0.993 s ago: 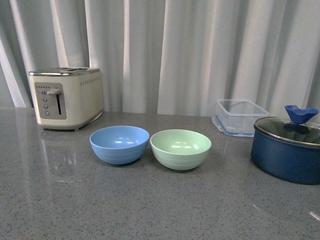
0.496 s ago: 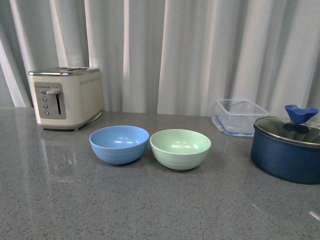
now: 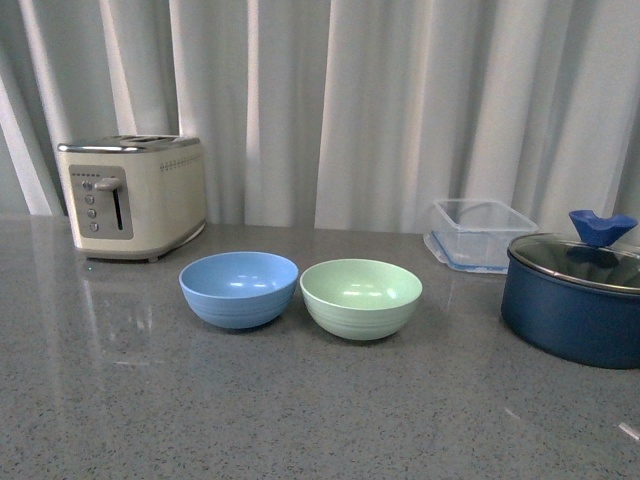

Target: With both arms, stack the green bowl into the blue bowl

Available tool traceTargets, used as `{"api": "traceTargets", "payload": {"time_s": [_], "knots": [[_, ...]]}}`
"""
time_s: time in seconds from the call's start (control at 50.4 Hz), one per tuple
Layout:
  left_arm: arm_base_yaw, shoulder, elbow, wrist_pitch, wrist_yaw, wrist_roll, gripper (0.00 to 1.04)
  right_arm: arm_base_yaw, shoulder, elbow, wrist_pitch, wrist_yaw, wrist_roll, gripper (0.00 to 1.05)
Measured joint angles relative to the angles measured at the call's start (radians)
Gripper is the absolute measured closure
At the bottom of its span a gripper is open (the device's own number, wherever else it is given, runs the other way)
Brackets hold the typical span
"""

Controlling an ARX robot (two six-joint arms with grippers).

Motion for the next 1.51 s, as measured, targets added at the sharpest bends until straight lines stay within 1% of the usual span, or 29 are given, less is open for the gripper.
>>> {"api": "traceTargets", "payload": {"time_s": [0.02, 0.079, 0.159, 0.179, 0.218, 0.278, 0.338, 0.417, 0.476, 0.596, 0.675, 0.794, 0.834, 0.893, 0.953, 1.152, 1.509], "knots": [[0.0, 0.0, 0.0, 0.0, 0.0, 0.0, 0.42, 0.017, 0.074, 0.042, -0.06, 0.007, -0.001, 0.1], [0.0, 0.0, 0.0, 0.0, 0.002, 0.0, 0.35, 0.051, 0.215, 0.117, -0.121, 0.024, -0.009, 0.1], [0.0, -0.001, 0.0, 0.0, 0.001, 0.0, 0.22, 0.1, 0.408, 0.225, -0.109, 0.054, -0.034, 0.1], [0.0, -0.001, 0.0, 0.0, 0.002, 0.0, 0.21, 0.113, 0.467, 0.264, -0.097, 0.062, -0.042, 0.1], [0.0, -0.001, 0.0, 0.0, 0.002, 0.0, 0.13, 0.138, 0.576, 0.344, -0.077, 0.08, -0.055, 0.1], [0.0, -0.001, 0.0, 0.0, 0.002, 0.0, 0.06, 0.163, 0.673, 0.425, -0.066, 0.103, -0.075, 0.1], [0.0, -0.001, 0.0, 0.0, 0.0, 0.0, 0.08, 0.212, 0.837, 0.578, -0.073, 0.14, -0.093, 0.1], [0.0, -0.001, 0.0, 0.0, 0.001, 0.0, 0.07, 0.269, 0.987, 0.748, -0.112, 0.188, -0.096, 0.1], [0.0, -0.001, 0.0, 0.0, 0.0, 0.0, 0.07, 0.298, 1.056, 0.835, -0.139, 0.221, -0.084, 0.1], [0.0, -0.001, 0.0, 0.0, 0.0, 0.0, 0.07, 0.339, 1.177, 0.994, -0.188, 0.254, -0.027, 0.1], [0.0, -0.001, 0.0, 0.0, 0.0, 0.0, 0.07, 0.354, 1.257, 1.089, -0.222, 0.257, 0.035, 0.1], [0.0, -0.001, 0.0, 0.0, 0.001, 0.0, 0.07, 0.36, 1.407, 1.236, -0.257, 0.253, 0.169, 0.1], [0.0, -0.001, 0.0, 0.0, 0.001, 0.0, 0.07, 0.36, 1.461, 1.287, -0.26, 0.24, 0.221, 0.1], [0.0, -0.001, 0.0, 0.0, 0.001, 0.0, 0.07, 0.36, 1.52, 1.341, -0.254, 0.217, 0.257, 0.1], [0.0, -0.001, 0.0, 0.0, 0.0, 0.0, 0.07, 0.361, 1.563, 1.387, -0.264, 0.199, 0.275, 0.1], [0.0, -0.001, 0.0, 0.0, 0.001, 0.0, 0.07, 0.357, 1.658, 1.505, -0.27, 0.183, 0.285, 0.1], [0.0, -0.001, 0.0, 0.0, 0.0, 0.0, 0.07, 0.301, 1.836, 1.662, -0.293, 0.131, 0.287, 0.1]]}}
